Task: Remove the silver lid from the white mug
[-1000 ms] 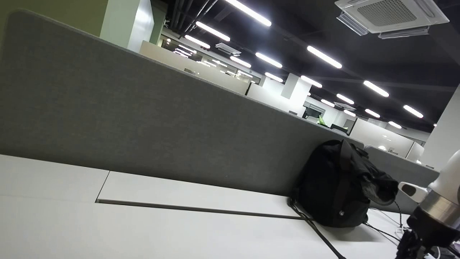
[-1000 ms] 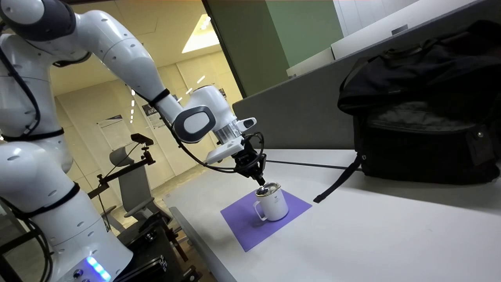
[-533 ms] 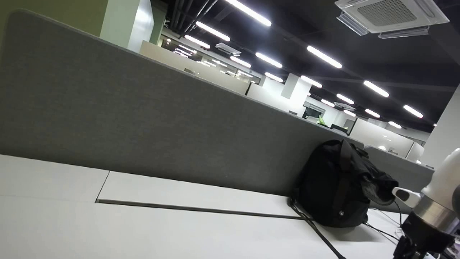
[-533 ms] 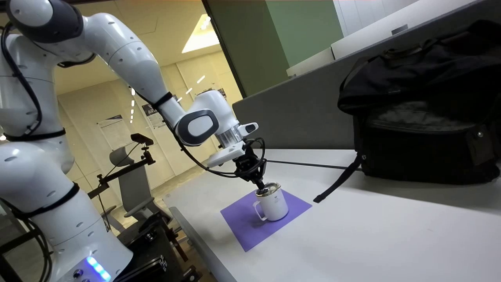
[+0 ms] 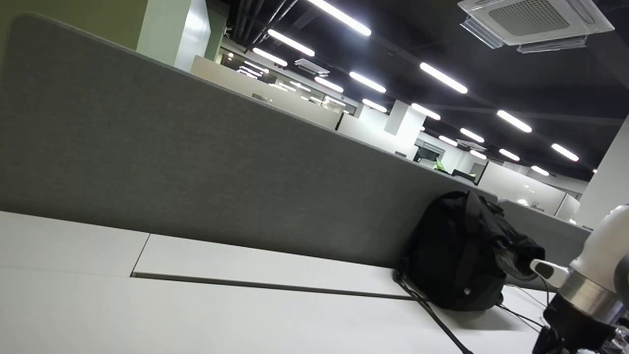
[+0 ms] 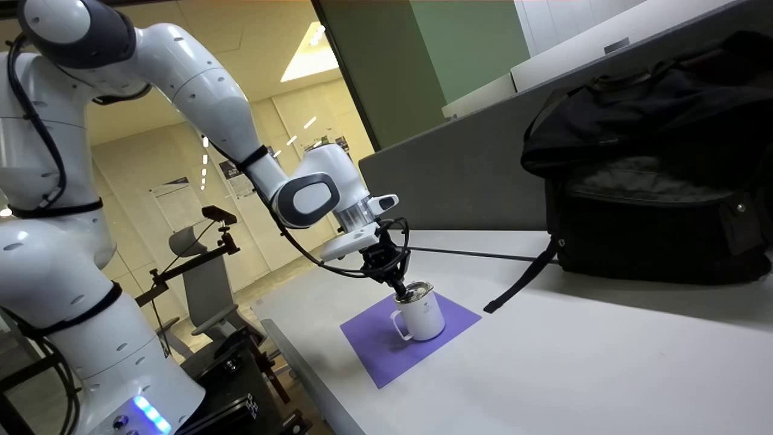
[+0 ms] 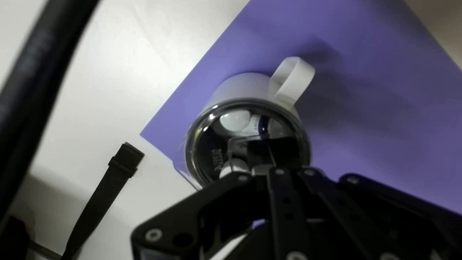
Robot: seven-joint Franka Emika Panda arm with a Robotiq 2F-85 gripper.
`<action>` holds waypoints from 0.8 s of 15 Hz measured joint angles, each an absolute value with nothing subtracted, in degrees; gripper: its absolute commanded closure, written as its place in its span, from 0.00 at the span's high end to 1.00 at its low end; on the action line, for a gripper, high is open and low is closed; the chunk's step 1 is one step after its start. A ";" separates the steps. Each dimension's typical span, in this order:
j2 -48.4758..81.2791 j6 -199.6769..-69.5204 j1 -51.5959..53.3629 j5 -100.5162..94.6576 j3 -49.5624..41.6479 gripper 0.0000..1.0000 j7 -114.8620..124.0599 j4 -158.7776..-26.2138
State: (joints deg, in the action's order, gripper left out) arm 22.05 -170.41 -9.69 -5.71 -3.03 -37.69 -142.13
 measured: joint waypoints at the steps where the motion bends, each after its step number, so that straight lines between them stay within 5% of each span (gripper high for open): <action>1: 22.31 -170.45 -9.79 -5.81 -2.86 0.00 -37.67 -142.05; 12: 23.36 -173.42 -9.97 -9.71 -4.06 0.00 -37.00 -141.72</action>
